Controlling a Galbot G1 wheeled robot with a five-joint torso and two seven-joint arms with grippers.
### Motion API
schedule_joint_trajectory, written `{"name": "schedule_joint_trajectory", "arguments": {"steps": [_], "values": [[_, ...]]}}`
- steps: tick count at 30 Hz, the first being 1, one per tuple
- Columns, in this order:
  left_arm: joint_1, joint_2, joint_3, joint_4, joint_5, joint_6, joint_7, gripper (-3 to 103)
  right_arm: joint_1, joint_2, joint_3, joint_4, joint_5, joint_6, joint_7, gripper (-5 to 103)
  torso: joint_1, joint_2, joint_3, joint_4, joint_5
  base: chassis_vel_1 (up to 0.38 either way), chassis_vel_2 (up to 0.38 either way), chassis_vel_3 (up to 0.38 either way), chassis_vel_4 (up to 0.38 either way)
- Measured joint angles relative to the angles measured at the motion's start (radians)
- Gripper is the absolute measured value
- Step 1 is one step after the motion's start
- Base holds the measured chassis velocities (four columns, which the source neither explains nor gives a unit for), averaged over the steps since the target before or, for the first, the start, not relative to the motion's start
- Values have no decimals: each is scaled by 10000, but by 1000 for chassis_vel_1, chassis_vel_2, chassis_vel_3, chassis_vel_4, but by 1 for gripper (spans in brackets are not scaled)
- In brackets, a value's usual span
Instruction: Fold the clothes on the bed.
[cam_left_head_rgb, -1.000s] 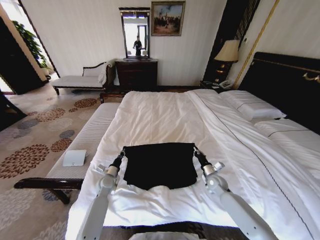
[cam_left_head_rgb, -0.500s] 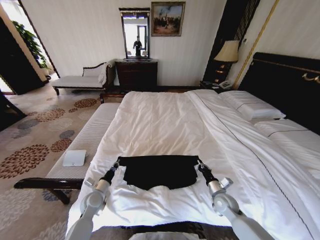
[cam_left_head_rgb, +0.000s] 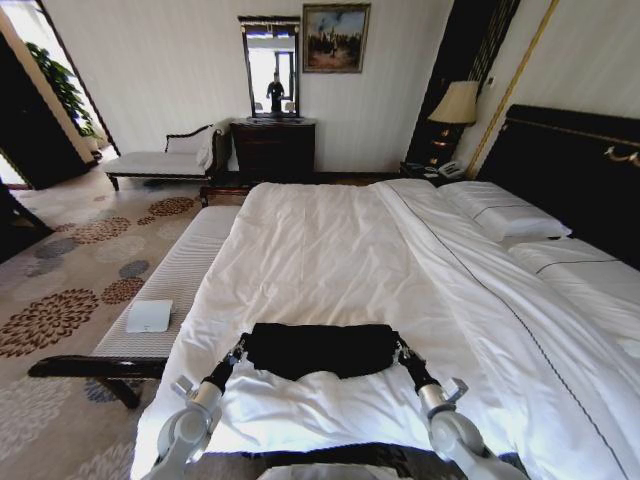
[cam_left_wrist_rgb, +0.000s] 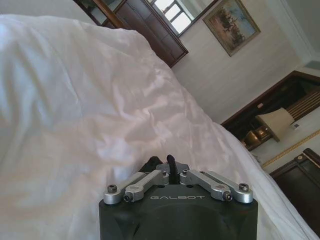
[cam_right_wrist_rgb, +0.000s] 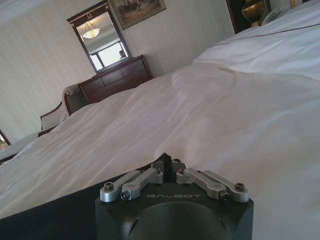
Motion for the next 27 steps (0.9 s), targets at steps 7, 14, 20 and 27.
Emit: {"name": "schedule_joint_trajectory", "arguments": {"steps": [7, 14, 20, 27], "values": [[529, -35, -652, -1514, 318, -127, -221, 33, -560, 82, 740, 1185, -200, 196, 99, 31, -2, 1, -1, 1, 1, 0, 0, 0, 0], [-505, -154, 41, -1598, 1771, 725, -1585, 60, 352, 3, 192, 1156, -502, -882, 1123, 58, -1, 1, 0, -3, 2, 0, 0, 0, 0], [-1019, -525, 802, -575, 2865, 1495, -2503, 76, 1153, 5, -1131, 578, -911, -2280, 2050, 80, 1, -1, 2, 4, 1, 0, 0, 0, 0], [-395, -640, 997, -453, 4661, 1882, -2908, 99, 1093, 3, -1510, 499, -1465, -3790, 3057, 100, -1, 0, 0, 2, 1, 0, 0, 0, 0]]}}
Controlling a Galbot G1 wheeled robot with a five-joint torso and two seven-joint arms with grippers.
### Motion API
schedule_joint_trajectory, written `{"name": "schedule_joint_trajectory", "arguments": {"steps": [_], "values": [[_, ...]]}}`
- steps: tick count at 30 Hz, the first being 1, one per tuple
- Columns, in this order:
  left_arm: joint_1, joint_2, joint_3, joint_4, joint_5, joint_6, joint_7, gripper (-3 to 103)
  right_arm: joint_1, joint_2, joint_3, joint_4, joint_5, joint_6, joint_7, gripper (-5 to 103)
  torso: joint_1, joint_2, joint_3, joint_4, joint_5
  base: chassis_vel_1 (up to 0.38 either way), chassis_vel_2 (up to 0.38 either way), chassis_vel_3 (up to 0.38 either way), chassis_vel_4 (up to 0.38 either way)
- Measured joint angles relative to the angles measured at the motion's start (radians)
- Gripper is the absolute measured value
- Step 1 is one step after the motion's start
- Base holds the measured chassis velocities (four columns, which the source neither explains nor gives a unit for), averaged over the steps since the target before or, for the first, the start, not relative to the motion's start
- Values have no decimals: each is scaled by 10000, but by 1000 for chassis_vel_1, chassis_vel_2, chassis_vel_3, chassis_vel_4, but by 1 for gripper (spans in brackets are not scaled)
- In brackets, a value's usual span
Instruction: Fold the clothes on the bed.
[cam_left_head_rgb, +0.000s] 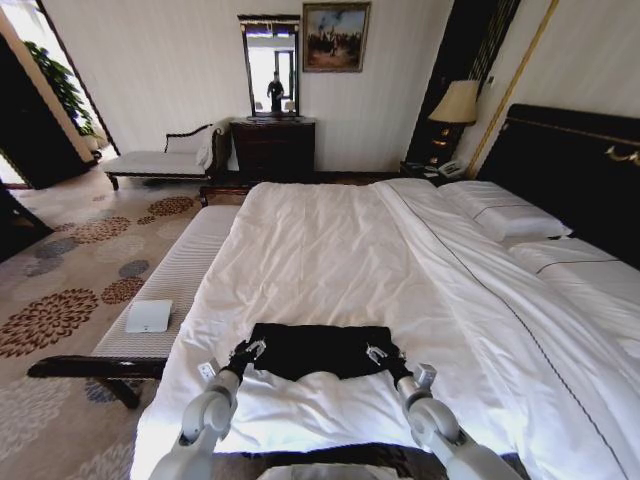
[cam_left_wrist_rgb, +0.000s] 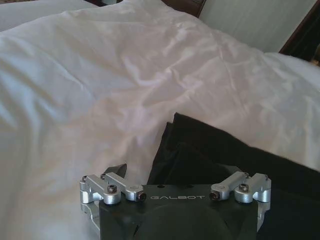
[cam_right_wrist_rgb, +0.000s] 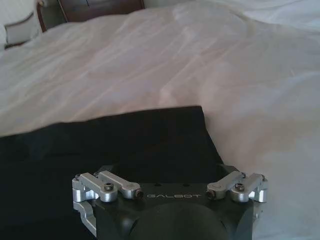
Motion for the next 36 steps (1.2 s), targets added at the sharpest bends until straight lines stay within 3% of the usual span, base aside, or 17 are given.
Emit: {"name": "schedule_joint_trajectory", "arguments": {"steps": [8, 16, 21, 26, 27, 32, 36], "values": [[713, 226, -279, -507, 576, -96, 11, 100, -575, -105, 208, 591, -148, -496, 731, 100, -1, 0, -1, 0, 0, 0, 0, 0, 0], [888, 74, -931, -976, 230, -431, 2, 100, -1141, 185, 867, 1364, -185, 235, 1208, 100, 0, 0, -1, -1, 0, 0, 0, 0, 0], [828, -11, -2091, -1616, -1347, -470, -25, 100, -1821, 709, 1625, 2413, 2189, 522, 1129, 100, -1, 1, -2, -2, -2, 0, 0, 0, 0], [832, 108, -2847, -2055, -2209, -323, 164, 100, -1743, 871, 2055, 2186, 3752, 22, 1073, 100, -1, 1, -2, -3, -1, 0, 0, 0, 0], [909, 109, -3085, -2219, -2361, -292, 206, 100, -1604, 865, 2195, 2009, 4420, -227, 1048, 100, 0, 1, -1, -2, -1, 0, 0, 0, 0], [1147, -43, -3287, -2485, -2535, -280, 246, 100, -1355, 864, 2340, 1523, 4927, -448, 492, 100, 0, 0, 0, 2, -1, 0, 0, 0, 0], [1316, -141, -3297, -2766, -2549, -280, 267, 100, -1100, 882, 2324, 821, 4837, -445, -573, 100, -2, 1, -1, -1, 0, 0, 0, 0, 0]]}}
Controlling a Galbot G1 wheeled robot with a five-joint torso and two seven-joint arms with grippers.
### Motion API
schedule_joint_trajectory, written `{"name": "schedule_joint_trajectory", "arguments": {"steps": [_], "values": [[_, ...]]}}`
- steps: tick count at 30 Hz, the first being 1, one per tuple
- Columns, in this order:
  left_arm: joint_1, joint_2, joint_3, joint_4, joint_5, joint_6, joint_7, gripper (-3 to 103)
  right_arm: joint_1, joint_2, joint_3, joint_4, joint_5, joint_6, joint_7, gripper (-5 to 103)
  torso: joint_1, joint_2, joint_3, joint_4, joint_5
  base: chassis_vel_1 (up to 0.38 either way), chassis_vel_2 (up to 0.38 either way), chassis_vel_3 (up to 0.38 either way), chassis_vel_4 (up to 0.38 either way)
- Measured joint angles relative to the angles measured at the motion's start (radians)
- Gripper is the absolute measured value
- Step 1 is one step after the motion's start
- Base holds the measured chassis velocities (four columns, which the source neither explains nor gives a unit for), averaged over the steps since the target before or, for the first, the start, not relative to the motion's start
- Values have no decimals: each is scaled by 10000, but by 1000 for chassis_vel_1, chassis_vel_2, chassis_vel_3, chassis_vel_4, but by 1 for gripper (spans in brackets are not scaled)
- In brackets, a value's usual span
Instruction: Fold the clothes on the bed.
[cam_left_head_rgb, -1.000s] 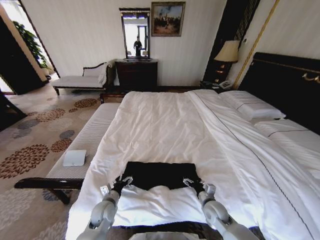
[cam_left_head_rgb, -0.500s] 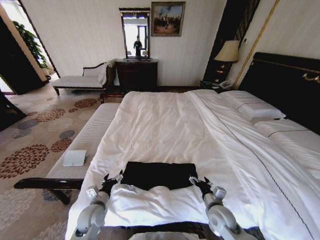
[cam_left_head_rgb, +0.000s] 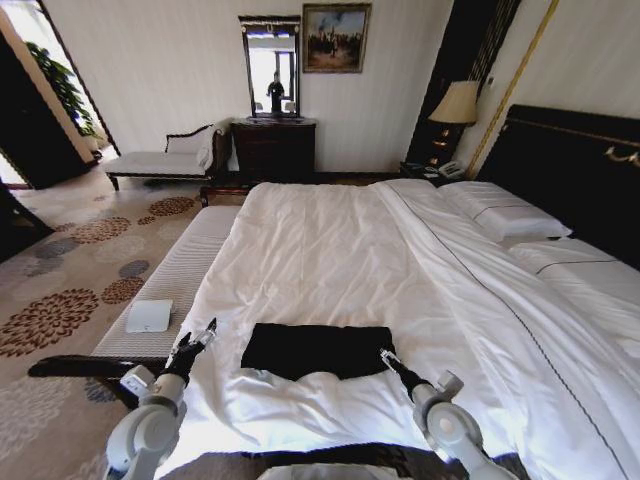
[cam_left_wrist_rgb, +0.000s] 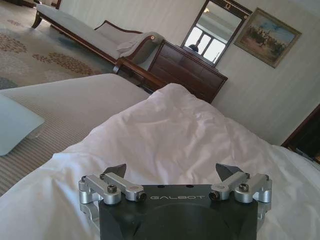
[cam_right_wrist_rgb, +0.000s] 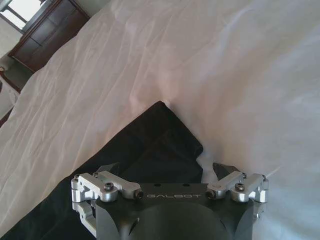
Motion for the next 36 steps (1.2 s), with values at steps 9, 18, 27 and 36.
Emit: {"name": "schedule_joint_trajectory", "arguments": {"steps": [9, 18, 27, 36], "values": [[80, 38, -47, -447, -180, 52, -87, 100, 477, -351, -263, -1136, -475, 94, -894, 100, 1, 1, 0, 0, 1, 0, 0, 0, 0], [220, -56, -22, -578, -155, 55, -102, 100, 654, -528, -488, -1694, -484, 290, -2179, 77, 1, 0, 0, -3, 0, 0, 0, 0, 0], [261, -83, -11, -594, -119, 47, -110, 100, 731, -342, -634, -1673, -535, 476, -2610, 49, 0, 0, 0, 1, 2, 0, 0, 0, 0], [209, -183, 122, -492, -26, 28, -134, 100, 767, -306, -541, -1381, -505, 835, -2534, 10, 1, 0, 0, 1, 1, 0, 0, 0, 0]]}}
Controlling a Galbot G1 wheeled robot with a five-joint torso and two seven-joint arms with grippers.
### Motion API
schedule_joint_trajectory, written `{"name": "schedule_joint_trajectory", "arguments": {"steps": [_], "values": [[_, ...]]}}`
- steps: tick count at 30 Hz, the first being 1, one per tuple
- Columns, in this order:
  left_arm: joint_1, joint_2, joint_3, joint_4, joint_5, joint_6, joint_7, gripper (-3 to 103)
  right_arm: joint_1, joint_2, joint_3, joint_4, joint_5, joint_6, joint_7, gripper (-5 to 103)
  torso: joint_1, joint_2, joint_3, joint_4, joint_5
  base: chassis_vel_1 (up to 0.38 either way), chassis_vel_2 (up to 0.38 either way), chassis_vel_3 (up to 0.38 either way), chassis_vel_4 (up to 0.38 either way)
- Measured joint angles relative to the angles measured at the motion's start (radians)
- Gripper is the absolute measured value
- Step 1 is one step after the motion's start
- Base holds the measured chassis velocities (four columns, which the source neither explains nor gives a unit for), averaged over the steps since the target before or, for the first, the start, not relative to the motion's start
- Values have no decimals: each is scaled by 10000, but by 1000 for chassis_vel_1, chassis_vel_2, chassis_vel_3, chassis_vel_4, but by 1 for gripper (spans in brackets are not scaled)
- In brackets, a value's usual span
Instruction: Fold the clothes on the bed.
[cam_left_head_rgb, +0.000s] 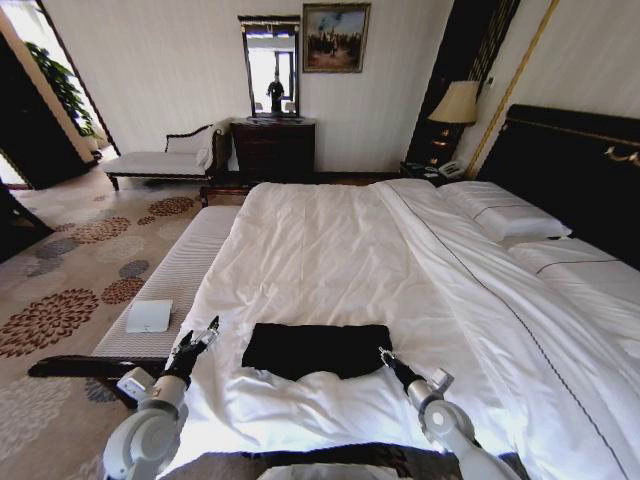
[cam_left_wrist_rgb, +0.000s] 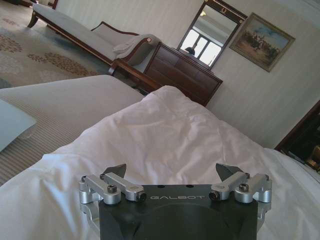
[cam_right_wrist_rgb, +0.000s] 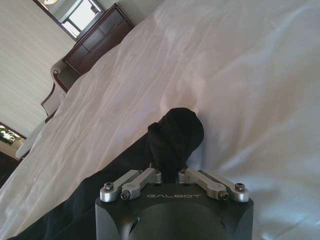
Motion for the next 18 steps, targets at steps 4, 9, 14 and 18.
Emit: {"name": "schedule_joint_trajectory", "arguments": {"steps": [4, 9, 14, 18], "values": [[-9, -37, 26, -1, 27, -8, -21, 100, 5, 46, 14, 117, -80, 80, 92, 6, 0, -1, 0, -1, 1, 0, 0, 0, 0], [31, -47, -8, -29, 34, -21, -26, 100, -152, 8, 358, 745, -54, 196, 751, 6, 0, 0, 0, 3, 2, 0, 0, 0, 0], [-15, -106, 41, -8, 43, -28, -33, 100, -718, -490, 1051, 1672, 274, -57, 2090, 6, -1, 0, 0, -3, 1, 0, 0, 0, 0], [-66, -219, 192, 6, 100, -28, -36, 100, -1048, -899, 1902, 2202, 601, -278, 3136, 6, 0, 0, 0, -3, 0, 0, 0, 0, 0]]}}
